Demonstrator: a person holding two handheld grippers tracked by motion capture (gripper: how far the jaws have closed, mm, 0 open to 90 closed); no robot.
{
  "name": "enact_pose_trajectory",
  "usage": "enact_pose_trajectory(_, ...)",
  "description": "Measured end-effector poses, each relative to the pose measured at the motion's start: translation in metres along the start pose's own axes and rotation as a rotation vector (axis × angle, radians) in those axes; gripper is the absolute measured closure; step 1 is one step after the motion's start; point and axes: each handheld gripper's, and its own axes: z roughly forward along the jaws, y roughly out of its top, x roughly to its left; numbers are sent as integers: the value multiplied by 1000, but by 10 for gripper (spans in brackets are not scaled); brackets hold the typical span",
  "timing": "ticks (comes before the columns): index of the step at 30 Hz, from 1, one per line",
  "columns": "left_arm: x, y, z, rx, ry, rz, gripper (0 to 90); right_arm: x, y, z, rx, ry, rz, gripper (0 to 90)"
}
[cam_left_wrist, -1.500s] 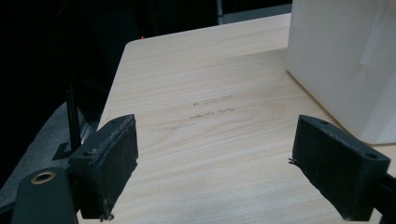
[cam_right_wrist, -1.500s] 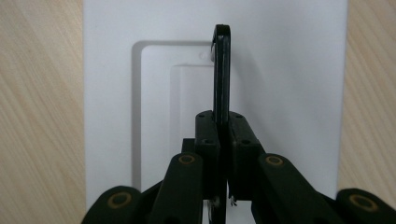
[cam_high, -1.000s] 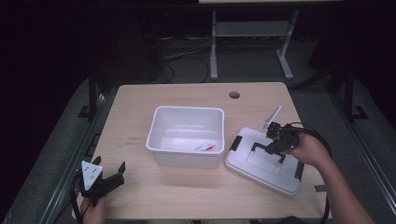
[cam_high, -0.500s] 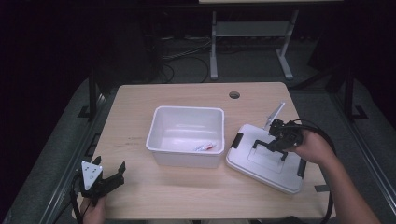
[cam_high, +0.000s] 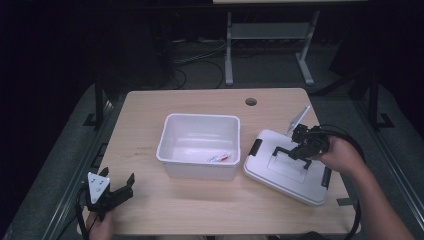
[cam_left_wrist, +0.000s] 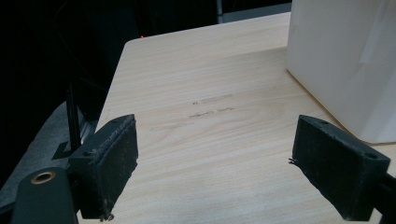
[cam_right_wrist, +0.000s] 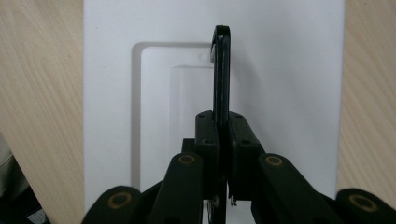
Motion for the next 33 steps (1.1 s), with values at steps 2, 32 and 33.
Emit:
enact_pose_trajectory(2,0,0,0,0,0,0,135,0,0,-3,1,-3,-4,844)
enact_pose_trajectory(32,0,-1,0,3,1,1,135,6,1,-49,-32,-37,-44,844)
enact_pose_trajectory(33,1,-1,1,4,0,1,136,6,1,-51,-32,-37,-43,843)
